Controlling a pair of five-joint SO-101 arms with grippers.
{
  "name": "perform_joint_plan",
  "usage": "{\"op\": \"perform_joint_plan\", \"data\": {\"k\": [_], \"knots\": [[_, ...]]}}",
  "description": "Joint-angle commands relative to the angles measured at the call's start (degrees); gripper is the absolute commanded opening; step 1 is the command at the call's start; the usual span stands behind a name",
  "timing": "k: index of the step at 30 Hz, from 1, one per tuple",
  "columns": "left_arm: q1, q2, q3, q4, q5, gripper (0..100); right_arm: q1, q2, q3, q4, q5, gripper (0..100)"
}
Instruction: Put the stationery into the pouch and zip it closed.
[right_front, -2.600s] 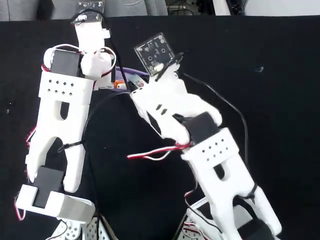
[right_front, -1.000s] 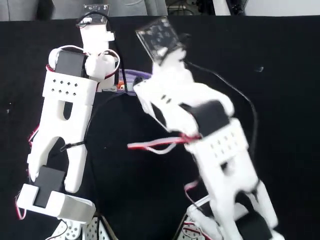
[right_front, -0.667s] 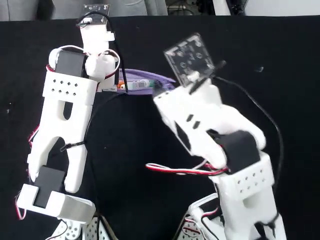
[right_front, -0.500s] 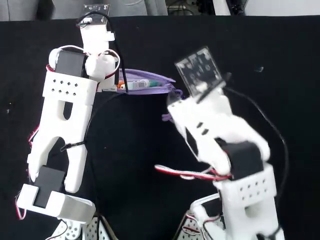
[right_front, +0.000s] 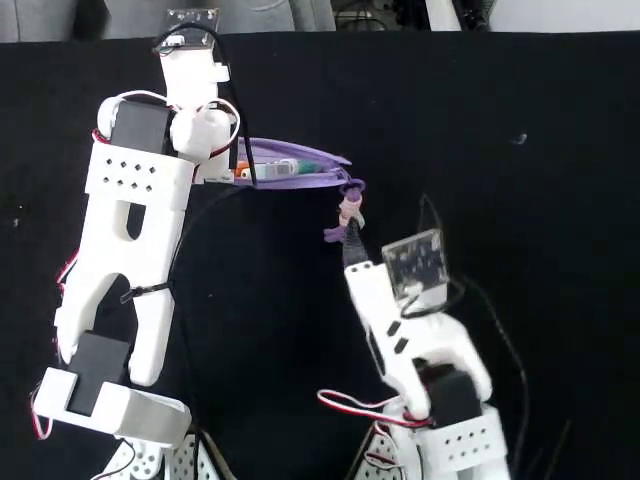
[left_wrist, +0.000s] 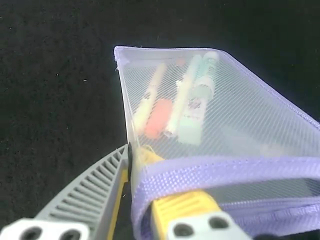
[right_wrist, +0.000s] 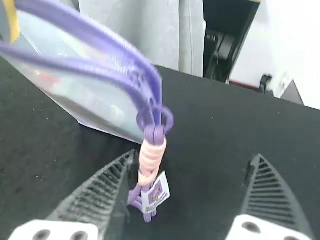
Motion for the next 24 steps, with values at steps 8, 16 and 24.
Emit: {"op": "perform_joint_plan", "data": {"k": [8, 16, 24], "knots": [[0.66, -1.05, -0.57, -0.79, 0.70, 3, -5.01, -4.62, 7.16, -10.46, -1.76, 19.1], [0.75, -1.05, -0.57, -0.70, 0.70, 3, 0.53, -3.56, 7.16, -13.80, -8.97, 19.8], [0.75, -1.05, -0.40, -0.79, 0.70, 3, -2.02, -3.56, 7.16, -13.98, -9.05, 19.8]]}}
